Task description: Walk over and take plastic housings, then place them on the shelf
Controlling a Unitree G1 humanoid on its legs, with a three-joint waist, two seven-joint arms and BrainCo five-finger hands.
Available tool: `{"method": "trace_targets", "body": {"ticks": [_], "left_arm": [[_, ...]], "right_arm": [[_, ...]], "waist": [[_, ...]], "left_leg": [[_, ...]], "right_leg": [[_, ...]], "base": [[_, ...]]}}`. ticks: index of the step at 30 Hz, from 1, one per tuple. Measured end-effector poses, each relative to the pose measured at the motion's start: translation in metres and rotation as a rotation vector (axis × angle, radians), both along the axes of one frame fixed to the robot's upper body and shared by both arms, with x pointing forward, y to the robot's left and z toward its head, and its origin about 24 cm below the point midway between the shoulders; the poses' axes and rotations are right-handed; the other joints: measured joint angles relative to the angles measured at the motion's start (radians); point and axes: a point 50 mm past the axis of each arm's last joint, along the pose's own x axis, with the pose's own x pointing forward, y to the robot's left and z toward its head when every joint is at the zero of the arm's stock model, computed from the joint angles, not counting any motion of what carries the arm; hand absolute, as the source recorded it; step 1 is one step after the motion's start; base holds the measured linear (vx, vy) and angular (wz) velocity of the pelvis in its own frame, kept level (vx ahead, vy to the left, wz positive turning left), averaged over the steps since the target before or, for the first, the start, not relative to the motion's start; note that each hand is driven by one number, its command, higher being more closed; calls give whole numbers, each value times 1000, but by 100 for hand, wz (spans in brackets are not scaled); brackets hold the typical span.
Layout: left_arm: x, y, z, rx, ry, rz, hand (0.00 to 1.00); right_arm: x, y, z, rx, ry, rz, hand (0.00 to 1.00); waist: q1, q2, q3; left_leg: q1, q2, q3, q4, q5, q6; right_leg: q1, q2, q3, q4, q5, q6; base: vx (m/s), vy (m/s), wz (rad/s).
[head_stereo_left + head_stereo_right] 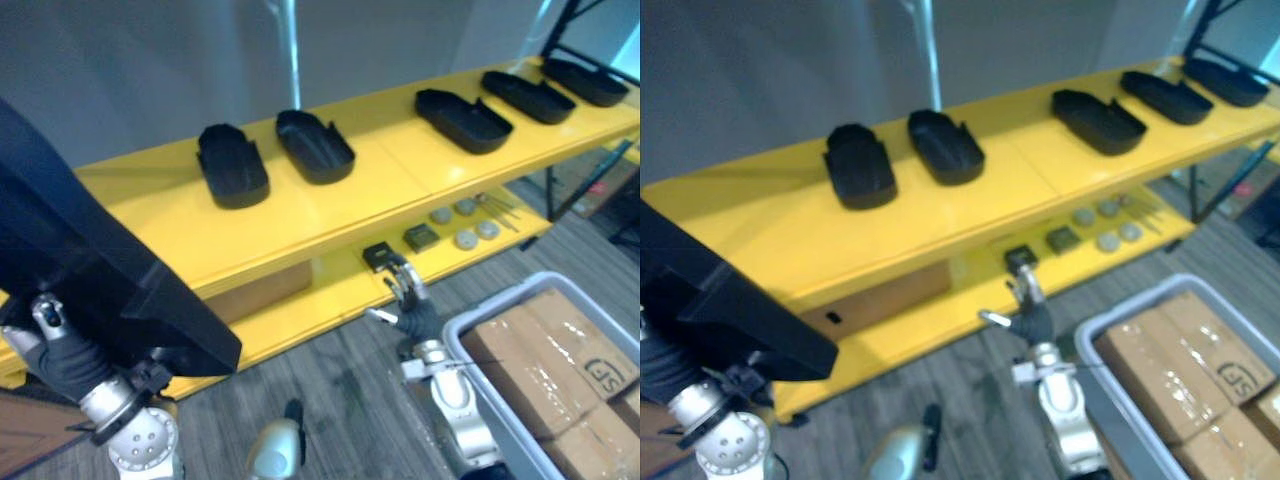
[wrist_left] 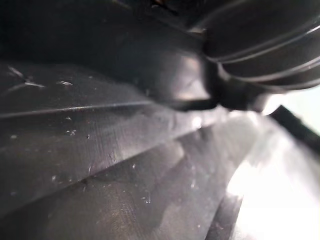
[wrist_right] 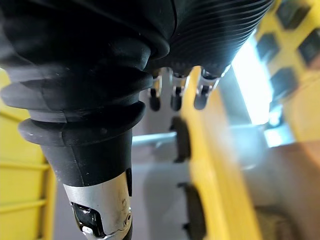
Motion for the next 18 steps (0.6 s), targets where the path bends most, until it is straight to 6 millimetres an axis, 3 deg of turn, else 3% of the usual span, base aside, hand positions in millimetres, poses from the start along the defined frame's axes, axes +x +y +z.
{"method": "trace_targets", "body": {"ticks": [2, 3, 4, 6, 8, 10, 11, 12, 15, 17, 18], "left_arm": [[-7, 4, 6, 37, -13, 19, 100], [-7, 5, 8, 47, -16, 19, 100], [-5, 5, 7, 39, -16, 21, 100], [-5, 8, 10, 63, -11, 30, 100], [-2, 10, 13, 79, -14, 28, 100], [7, 12, 18, 91, -27, 21, 100], [21, 14, 24, 104, -46, 6, 100], [27, 14, 25, 101, -47, 0, 100], [48, 14, 19, 69, 2, -17, 100], [48, 17, 12, 58, 58, -1, 100], [45, 18, 5, 38, 94, 12, 100]], "right_arm": [[-1, 4, 0, 37, 3, -24, 0], [-3, 5, -1, 58, 7, -37, 0], [-2, 5, 1, 66, -5, -41, 0], [1, 7, 7, 81, -40, -41, 0], [7, 9, 18, 53, -108, -37, 0], [10, 9, 35, 41, -198, -28, 0], [13, 7, 58, 24, -308, -24, 0], [14, 5, 67, 19, -350, -23, 0], [16, -4, 100, 3, -497, -17, 0], [16, -2, 109, 24, -534, 12, 0], [16, -3, 114, 28, -552, 38, 0]], "waist": [[20, -22, -17], [20, -44, -34], [15, -62, -49], [12, -68, -51], [-6, -57, -45], [-22, -38, -50], [-49, -22, -59], [-58, -17, -63], [-67, -12, -69], [-66, -37, -84], [-61, -44, -102]], "left_leg": [[-4, -24, 18, 71, -86, 4], [-5, -47, 12, 78, -121, 11], [12, -62, -3, 69, -132, 23], [63, -79, -15, 13, -136, 35], [141, -85, -37, -42, -135, 47], [213, -83, -65, -94, -126, 34], [245, -80, -114, -117, -126, 30], [245, -79, -134, -117, -127, 27], [275, -78, -196, -116, -145, -3], [292, -84, -201, -103, -171, -42], [292, -78, -208, -83, -199, -73]], "right_leg": [[35, -26, 3, -8, -15, 25], [22, -53, 26, 106, -8, -12], [-57, -103, 62, 283, 40, -64], [-147, -144, 138, 472, 116, -104], [-200, -141, 171, 584, 60, -118], [-239, -96, 176, 541, 19, -138], [-287, -24, 235, 401, 2, -142], [-305, -2, 269, 347, 3, -141], [-352, 36, 385, 196, 33, -102], [-336, 33, 393, 93, 164, -108], [-308, 32, 384, 45, 197, -68]], "base": [[188, 149, 6], [380, 148, 36], [384, 152, 38], [299, 124, 20], [355, 76, 20], [404, 57, 53], [314, -11, 86], [301, -37, 98], [261, -143, 83], [270, -285, 60], [280, -330, 51]]}}
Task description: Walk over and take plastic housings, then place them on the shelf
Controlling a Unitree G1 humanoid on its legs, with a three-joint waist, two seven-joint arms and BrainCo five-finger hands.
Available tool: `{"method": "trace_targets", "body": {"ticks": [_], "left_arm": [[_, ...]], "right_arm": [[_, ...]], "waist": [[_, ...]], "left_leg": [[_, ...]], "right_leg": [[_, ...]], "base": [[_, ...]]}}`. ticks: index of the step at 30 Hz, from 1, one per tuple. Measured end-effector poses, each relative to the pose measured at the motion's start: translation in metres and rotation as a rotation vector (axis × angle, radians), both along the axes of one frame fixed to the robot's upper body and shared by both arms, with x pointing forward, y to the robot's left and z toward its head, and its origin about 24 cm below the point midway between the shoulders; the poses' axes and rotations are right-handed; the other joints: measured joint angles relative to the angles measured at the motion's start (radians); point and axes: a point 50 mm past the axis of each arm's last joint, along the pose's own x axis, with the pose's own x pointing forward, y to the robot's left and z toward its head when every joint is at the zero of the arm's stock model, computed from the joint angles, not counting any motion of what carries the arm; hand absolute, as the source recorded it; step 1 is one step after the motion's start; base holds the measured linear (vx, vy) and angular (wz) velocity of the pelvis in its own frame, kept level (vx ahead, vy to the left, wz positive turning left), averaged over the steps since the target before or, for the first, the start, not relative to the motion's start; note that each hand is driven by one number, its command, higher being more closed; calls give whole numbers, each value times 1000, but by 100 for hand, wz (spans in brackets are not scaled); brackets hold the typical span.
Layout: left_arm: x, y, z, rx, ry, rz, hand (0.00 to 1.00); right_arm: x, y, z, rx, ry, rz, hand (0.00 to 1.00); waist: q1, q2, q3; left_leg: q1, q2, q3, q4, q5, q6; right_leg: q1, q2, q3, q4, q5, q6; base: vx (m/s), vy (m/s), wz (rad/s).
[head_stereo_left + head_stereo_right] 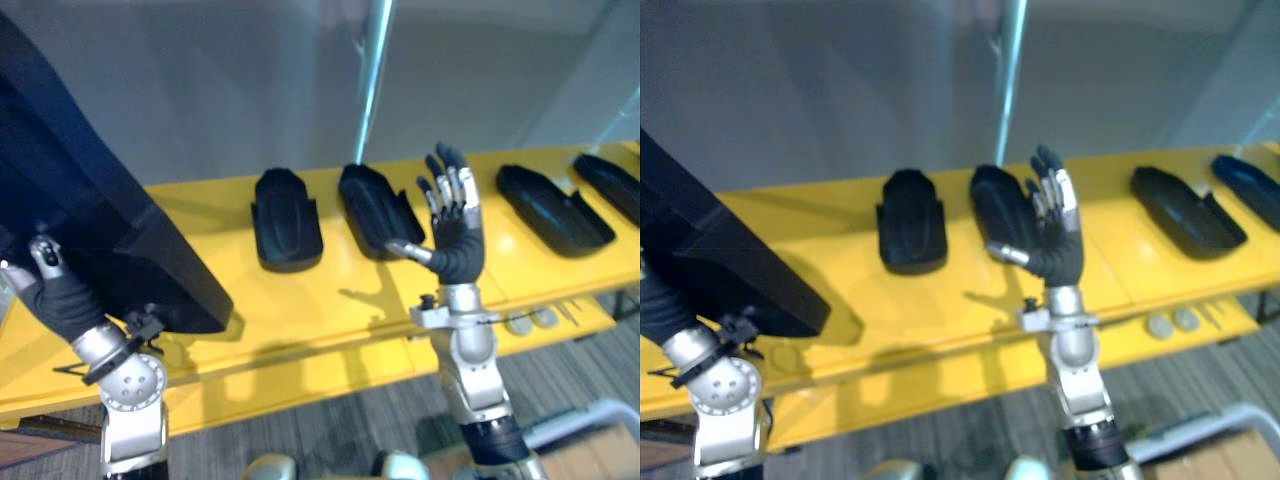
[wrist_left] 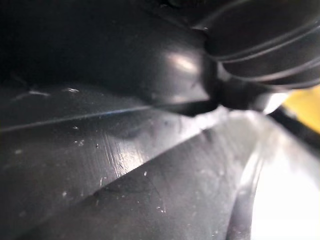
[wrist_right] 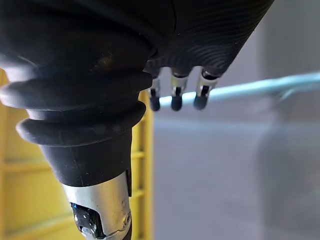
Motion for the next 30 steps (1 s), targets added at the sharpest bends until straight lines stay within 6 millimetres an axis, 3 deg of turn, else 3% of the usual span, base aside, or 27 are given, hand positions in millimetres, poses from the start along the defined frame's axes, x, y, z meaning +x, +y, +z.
{"method": "trace_targets", "body": {"ticks": [1, 4, 8, 11, 13, 16, 17, 19, 20, 24, 27, 30], "left_arm": [[-6, 0, -11, -39, 47, 16, 100], [-18, 0, -28, -107, 115, 38, 100], [-22, -4, -29, -147, 113, 23, 100], [-25, -1, -25, -114, 125, 12, 100], [-29, 8, -25, -97, 142, 57, 100], [-44, 35, -23, -71, 169, 197, 100], [-48, 49, -23, -43, 198, 249, 100], [-52, 60, -25, -14, 239, 285, 100], [-55, 71, -29, 25, 311, 324, 100], [-54, 92, -50, 44, 516, 338, 100], [-48, 116, -66, 54, 691, 338, 100], [-25, 132, -71, 60, 835, 265, 100]], "right_arm": [[1, -1, 3, -18, -9, 27, 0], [3, -3, 10, -28, -18, 105, 0], [-9, -6, 19, -36, -58, 172, 0], [-22, -22, 19, -28, -72, 99, 0], [-29, -40, 17, -16, -62, -14, 0], [-44, -88, 5, 69, 7, -332, 0], [-55, -111, -7, 120, 62, -508, 0], [-63, -128, -20, 152, 123, -655, 0], [-74, -148, -42, 180, 227, -833, 0], [-112, -188, -100, 225, 491, -1169, 0], [-145, -207, -142, 192, 702, -1362, 0], [-180, -211, -187, 180, 954, -1480, 0]], "waist": [[7, 35, -13], [21, 80, -40], [23, 93, -50], [17, 85, -56], [15, 82, -57], [1, 82, -59], [-6, 83, -64], [-18, 86, -69], [-36, 92, -82], [-76, 119, -102], [-116, 142, -95], [-129, 147, -97]], "left_leg": [[-8, 44, -9, 19, -10, -17], [4, 104, 4, -4, -11, -32], [1, 118, 49, -46, 5, -39], [21, 106, 53, -101, 28, -30], [25, 95, 57, -103, 33, -29], [52, 86, 79, -132, 41, -25], [55, 84, 107, -144, 46, -24], [55, 84, 127, -152, 47, -22], [55, 85, 150, -163, 48, -21], [57, 90, 220, -173, 48, -21], [73, 95, 268, -177, 48, -21], [72, 94, 300, -193, 63, -17]], "right_leg": [[45, 48, -32, -64, 20, -18], [120, 119, -73, -198, 55, -49], [164, 132, -121, -273, 67, -46], [199, 123, -167, -315, 74, -35], [215, 112, -186, -325, 75, -33], [229, 101, -184, -333, 75, -32], [221, 97, -177, -332, 75, -32], [211, 97, -164, -332, 75, -32], [195, 96, -150, -329, 75, -32], [146, 96, -95, -299, 74, -32], [123, 98, -52, -264, 64, -32], [87, 97, -21, -231, 54, -34]], "base": [[269, -318, 40], [206, -219, 18], [123, -86, 29], [115, 13, 52], [61, 49, 20], [52, 64, -4], [21, 44, -15], [12, 37, -22], [9, 30, -29], [1, 27, -44], [-44, 9, -46], [-89, -11, -30]]}}
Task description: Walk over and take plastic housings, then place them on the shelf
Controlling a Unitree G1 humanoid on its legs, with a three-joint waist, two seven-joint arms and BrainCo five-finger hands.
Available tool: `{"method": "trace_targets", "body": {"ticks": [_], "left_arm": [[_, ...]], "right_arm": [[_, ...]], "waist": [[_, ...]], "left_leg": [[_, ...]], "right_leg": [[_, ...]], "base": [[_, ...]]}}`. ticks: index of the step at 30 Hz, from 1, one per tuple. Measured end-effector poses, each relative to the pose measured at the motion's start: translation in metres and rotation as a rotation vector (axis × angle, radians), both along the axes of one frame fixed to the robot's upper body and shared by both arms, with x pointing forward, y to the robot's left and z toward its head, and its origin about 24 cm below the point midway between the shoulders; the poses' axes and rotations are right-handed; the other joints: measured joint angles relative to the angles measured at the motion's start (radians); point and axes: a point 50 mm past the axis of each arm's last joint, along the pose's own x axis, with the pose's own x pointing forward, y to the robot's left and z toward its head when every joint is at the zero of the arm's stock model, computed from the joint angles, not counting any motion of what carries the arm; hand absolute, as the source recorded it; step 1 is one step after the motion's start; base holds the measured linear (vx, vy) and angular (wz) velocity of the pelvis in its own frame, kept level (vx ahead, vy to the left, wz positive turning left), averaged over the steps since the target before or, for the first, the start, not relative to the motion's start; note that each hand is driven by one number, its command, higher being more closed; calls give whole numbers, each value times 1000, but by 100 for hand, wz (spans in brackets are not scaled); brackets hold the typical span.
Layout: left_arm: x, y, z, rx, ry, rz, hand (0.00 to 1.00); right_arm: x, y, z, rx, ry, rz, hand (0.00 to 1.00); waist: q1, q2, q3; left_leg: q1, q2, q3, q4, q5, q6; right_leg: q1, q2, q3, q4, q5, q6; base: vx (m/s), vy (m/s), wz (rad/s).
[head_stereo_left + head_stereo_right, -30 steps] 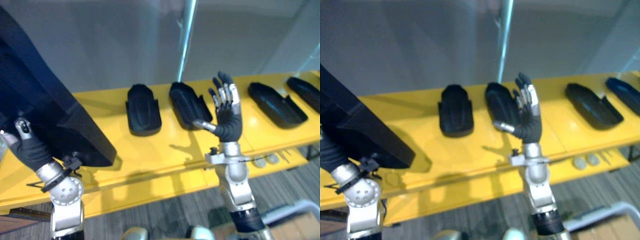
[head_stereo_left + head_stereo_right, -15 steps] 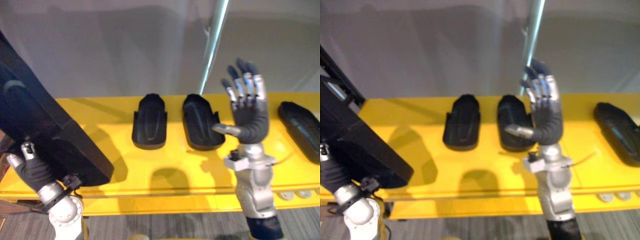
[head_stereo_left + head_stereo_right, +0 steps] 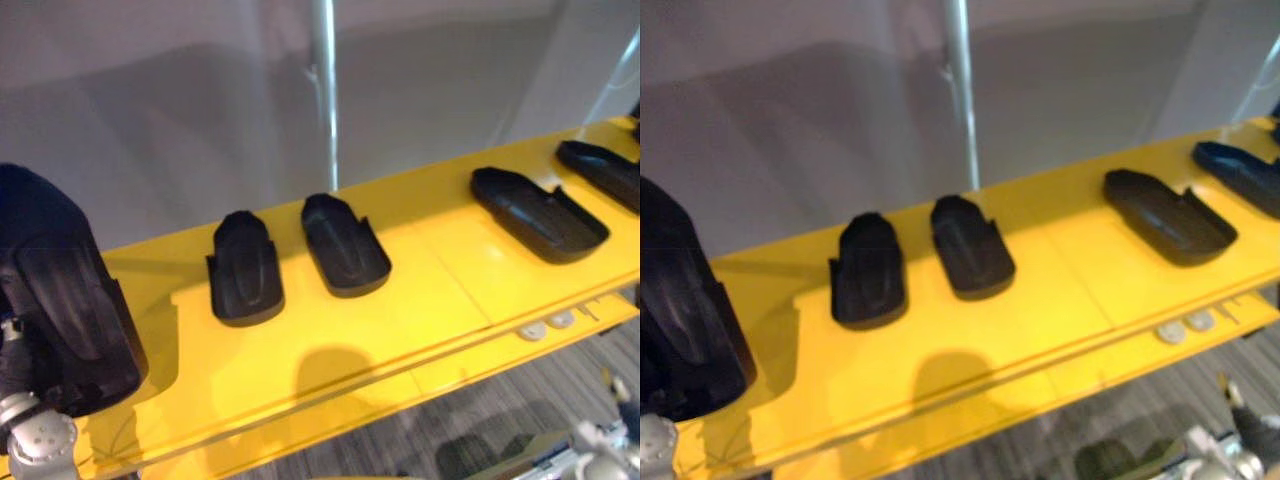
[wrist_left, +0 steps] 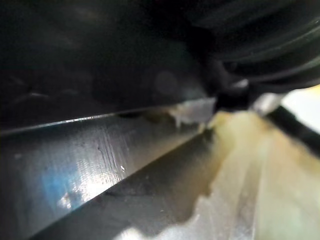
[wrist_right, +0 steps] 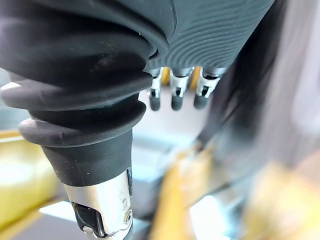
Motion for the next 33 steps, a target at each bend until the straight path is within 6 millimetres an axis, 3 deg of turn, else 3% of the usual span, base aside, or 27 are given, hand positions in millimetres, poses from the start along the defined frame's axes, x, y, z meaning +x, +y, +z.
{"method": "trace_targets", "body": {"ticks": [5, 9, 14, 19, 24, 28, 33], "left_arm": [[38, 23, 9, -70, 208, -100, 100], [59, 50, 35, -83, 323, -78, 100], [72, 70, 74, -69, 406, -33, 100], [73, 82, 95, -70, 416, 26, 100], [71, 84, 89, -96, 481, 35, 100], [71, 83, 80, -83, 547, 43, 100], [72, 82, 75, -85, 552, 45, 100]], "right_arm": [[-33, 7, -42, 126, 238, -87, 0], [-59, 16, -69, 247, 383, -138, 0], [-77, 26, -86, 358, 462, -138, 0], [-89, 46, -102, 470, 493, -148, 0], [-90, 63, -110, 535, 493, -134, 0], [-86, 62, -110, 533, 483, -118, 0], [-85, 58, -109, 524, 480, -115, 0]], "waist": [[-10, -2, 4], [-8, -21, 12], [-23, -43, 12], [-40, -73, 13], [-41, -102, 6], [-39, -124, 15], [-37, -132, 29]], "left_leg": [[-1, 4, 42, -42, 22, 10], [0, 8, 53, -43, 25, 11], [-4, 7, 74, -70, 33, 16], [-5, 7, 79, -67, 35, 19], [-2, 4, 97, -67, 27, 25], [-1, -7, 106, -36, 20, 21], [-15, -11, 122, -22, -4, 30]], "right_leg": [[-54, 0, 10, 51, -4, -6], [-63, 0, 10, 72, -4, -6], [-60, 3, 10, 29, 11, 1], [-43, 9, 7, 0, 41, 4], [-41, 7, 10, -3, 42, 3], [-41, -14, 9, 13, 44, 0], [-47, -23, 5, 23, 44, -1]], "base": [[-112, -20, -7], [-95, -16, 1], [-67, -5, -4], [58, 20, 0], [63, 35, -1], [29, 54, 0], [-36, 49, 0]]}}
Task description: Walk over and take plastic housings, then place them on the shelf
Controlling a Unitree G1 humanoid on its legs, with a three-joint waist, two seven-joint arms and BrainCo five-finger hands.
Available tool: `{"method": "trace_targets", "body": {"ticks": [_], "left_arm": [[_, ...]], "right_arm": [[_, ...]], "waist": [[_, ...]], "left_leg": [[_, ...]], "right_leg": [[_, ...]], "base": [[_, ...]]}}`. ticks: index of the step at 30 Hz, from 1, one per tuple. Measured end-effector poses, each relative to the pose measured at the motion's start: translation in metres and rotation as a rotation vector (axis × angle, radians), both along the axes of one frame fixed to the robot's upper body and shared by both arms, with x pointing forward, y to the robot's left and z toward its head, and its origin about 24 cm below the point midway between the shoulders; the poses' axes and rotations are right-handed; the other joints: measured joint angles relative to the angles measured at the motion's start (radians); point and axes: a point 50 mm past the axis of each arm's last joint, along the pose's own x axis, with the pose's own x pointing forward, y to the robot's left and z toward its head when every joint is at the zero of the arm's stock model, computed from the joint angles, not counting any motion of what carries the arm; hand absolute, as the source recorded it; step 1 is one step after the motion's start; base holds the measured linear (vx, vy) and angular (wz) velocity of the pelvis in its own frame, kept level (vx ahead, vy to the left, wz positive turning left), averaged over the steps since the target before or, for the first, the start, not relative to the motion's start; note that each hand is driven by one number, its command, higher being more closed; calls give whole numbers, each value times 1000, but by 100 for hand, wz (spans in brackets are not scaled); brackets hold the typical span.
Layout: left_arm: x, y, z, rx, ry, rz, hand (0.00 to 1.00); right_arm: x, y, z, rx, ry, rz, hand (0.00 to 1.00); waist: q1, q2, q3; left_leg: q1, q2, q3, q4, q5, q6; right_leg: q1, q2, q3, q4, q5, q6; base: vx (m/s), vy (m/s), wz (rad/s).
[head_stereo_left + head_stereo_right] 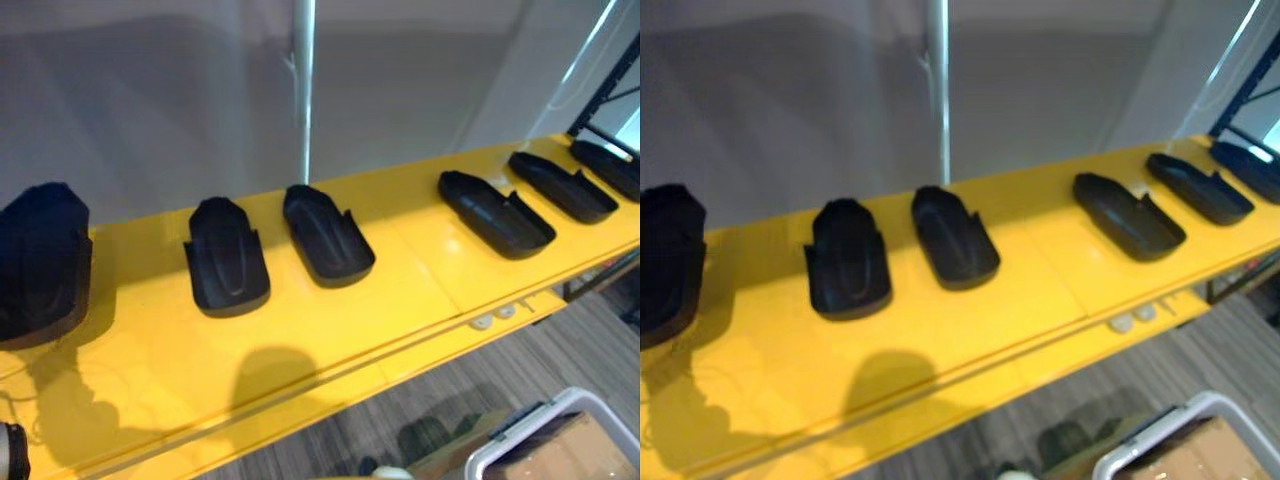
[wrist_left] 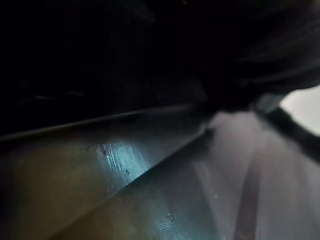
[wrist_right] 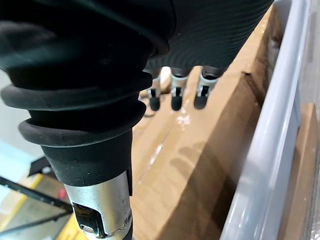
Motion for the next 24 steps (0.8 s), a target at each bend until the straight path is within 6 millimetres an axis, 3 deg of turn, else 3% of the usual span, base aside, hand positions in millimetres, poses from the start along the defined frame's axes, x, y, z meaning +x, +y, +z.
{"method": "trace_targets", "body": {"ticks": [8, 14, 19, 24], "left_arm": [[9, -14, -24, -43, -11, -16, 100], [14, -22, -34, -44, -41, -13, 100], [21, -31, -36, -3, -99, -9, 100], [29, -36, -22, 29, -185, -34, 100]], "right_arm": [[2, -12, 5, -29, -14, 14, 0], [7, -15, 7, -35, -37, 33, 0], [32, -11, 9, -18, -97, 165, 0], [62, -13, 19, -50, -183, 267, 0]], "waist": [[0, -6, 41], [0, 17, 77], [0, 32, 156], [5, 34, 215]], "left_leg": [[-40, -11, 0, 31, -17, 14], [-41, -2, 3, 77, -43, 10], [-145, 43, 4, 291, -151, 12], [-166, 62, 29, 373, -156, 4]], "right_leg": [[-31, -16, -2, 16, -1, -1], [-23, -19, -2, 45, -9, -12], [-44, -11, -2, 92, -47, -5], [-52, -12, 2, 131, -52, -12]], "base": [[-26, 19, 2], [36, 22, 2], [-32, 24, 4], [-20, -2, 4]]}}
